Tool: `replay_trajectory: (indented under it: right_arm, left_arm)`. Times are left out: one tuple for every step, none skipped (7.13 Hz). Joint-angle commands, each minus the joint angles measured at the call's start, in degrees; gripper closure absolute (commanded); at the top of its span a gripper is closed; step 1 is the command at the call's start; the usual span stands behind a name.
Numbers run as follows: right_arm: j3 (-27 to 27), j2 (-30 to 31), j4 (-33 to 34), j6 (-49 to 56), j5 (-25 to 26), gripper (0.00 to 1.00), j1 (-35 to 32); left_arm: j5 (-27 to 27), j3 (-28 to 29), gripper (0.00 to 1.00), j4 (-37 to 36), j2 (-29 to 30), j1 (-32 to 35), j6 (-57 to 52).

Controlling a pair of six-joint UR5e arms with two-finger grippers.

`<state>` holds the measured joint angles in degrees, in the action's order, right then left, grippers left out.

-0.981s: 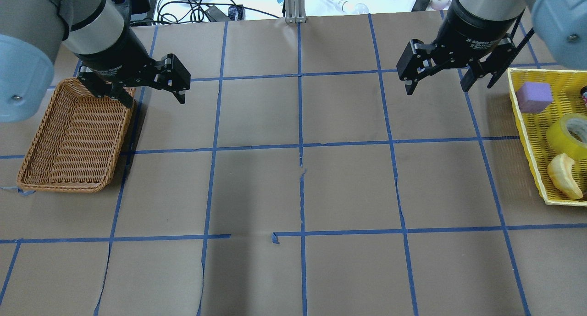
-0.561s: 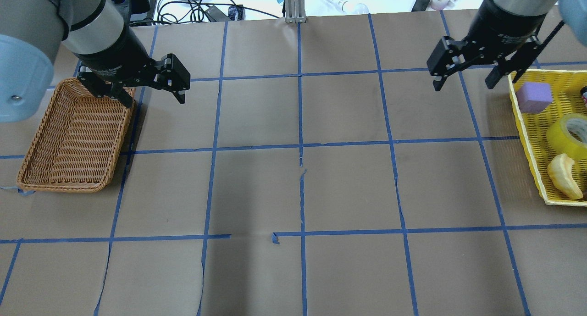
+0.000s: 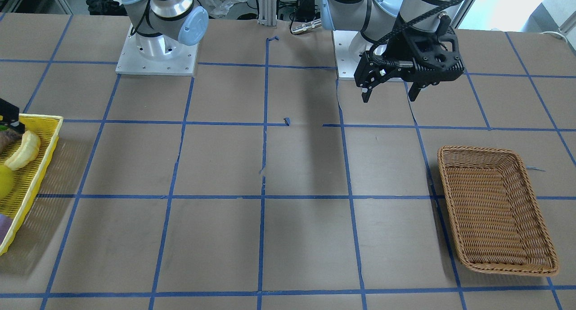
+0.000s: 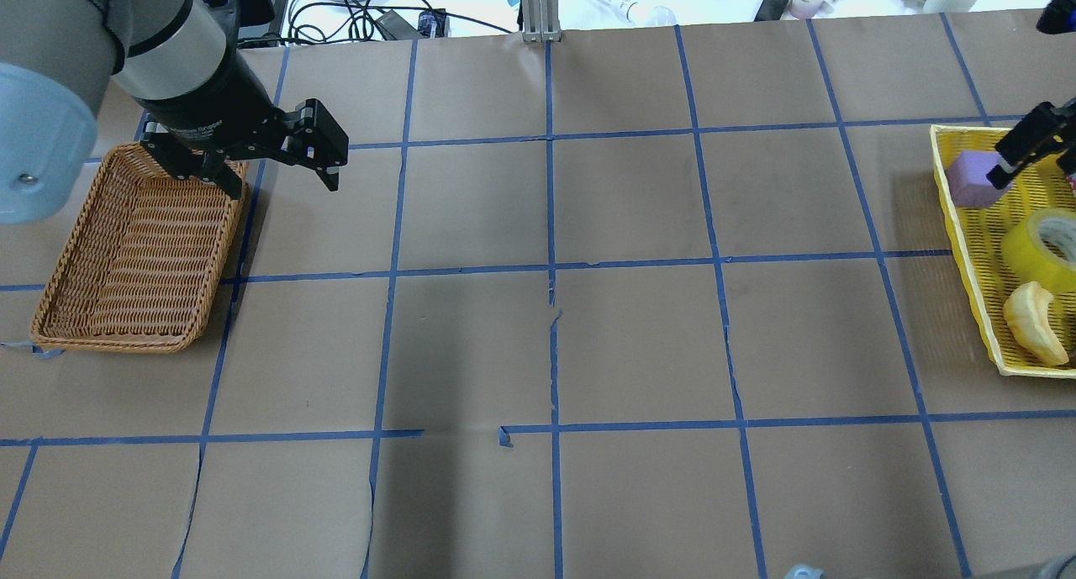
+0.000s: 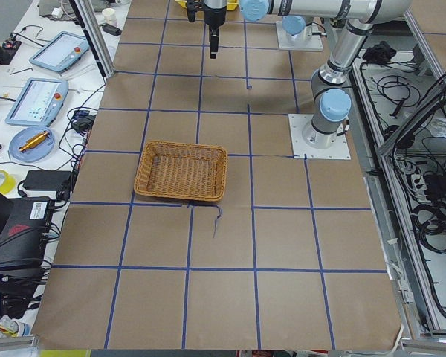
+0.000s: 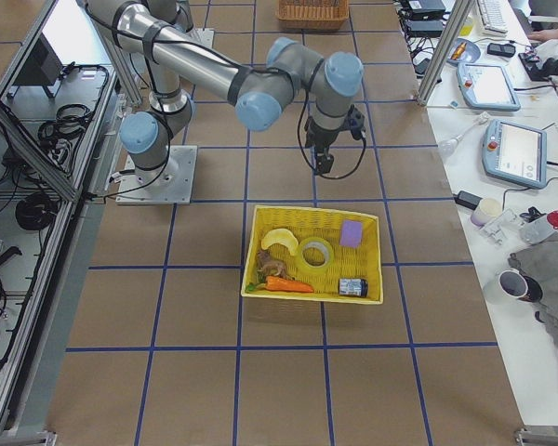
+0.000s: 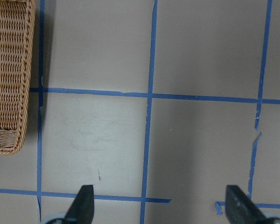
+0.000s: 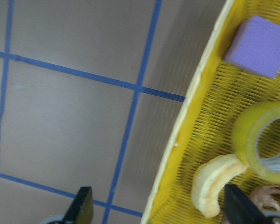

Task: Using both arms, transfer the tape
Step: 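Reach the right gripper down into the yellow crate to the yellow tape roll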

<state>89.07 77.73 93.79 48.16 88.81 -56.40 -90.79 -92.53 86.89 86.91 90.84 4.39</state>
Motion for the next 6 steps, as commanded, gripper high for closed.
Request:
replay_trajectory:
  right_arm:
    - [2.05,-7.3,8.47,6.42,0.57,0.0,5.07]
    - [3.72,-9.94,14.26,6.51,1.97,0.0,5.16]
    - [4.26,-12.31,18.23,8.6,3.55,0.0,5.42]
    - [4.27,-13.47,19.49,8.71,3.83,0.0,5.69]
    - [4.27,-14.26,19.94,8.36,3.74,0.0,6.65]
    - [4.27,-15.57,20.03,8.18,3.22,0.0,7.27]
  left_arm:
    - [0.0,0.07,0.0,0.04,0.01,0.04,0.0]
    - [0.0,0.07,0.0,0.04,0.01,-0.05,0.0]
    - [0.0,0.07,0.0,0.04,-0.07,-0.05,0.0]
    - [0.0,0.07,0.0,0.04,0.01,-0.05,0.0]
    - [0.0,0.07,0.0,0.04,0.01,-0.05,0.0]
    - [-0.09,0.07,0.0,0.04,-0.07,-0.05,0.0]
